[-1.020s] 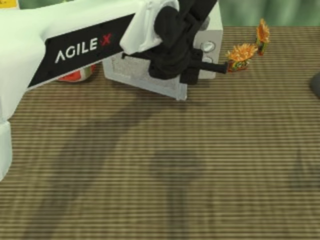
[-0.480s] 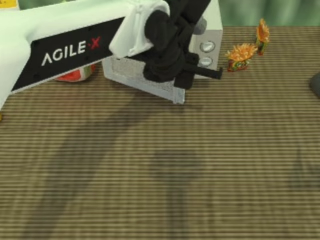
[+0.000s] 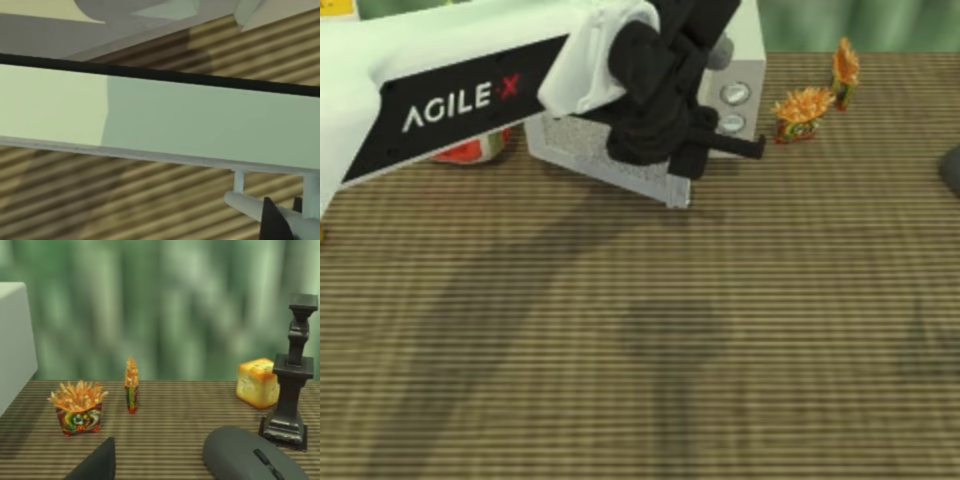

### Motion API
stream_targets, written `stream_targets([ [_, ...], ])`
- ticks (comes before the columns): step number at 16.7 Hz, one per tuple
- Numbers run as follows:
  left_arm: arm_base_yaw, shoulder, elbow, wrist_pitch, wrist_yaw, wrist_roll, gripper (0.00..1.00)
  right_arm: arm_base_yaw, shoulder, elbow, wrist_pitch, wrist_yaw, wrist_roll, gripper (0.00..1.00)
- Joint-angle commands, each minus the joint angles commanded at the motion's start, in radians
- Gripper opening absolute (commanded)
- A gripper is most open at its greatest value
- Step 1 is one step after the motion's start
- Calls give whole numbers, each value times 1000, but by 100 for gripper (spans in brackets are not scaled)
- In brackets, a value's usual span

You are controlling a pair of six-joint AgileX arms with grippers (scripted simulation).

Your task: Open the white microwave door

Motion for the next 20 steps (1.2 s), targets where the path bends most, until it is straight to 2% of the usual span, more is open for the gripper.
stream_targets([
  [13,0,0,0,0,0,0,0,0,0,0,0,0,0,100],
  [20,13,-53,-76,35,38,67,0,0,0,0,0,0,0,100],
])
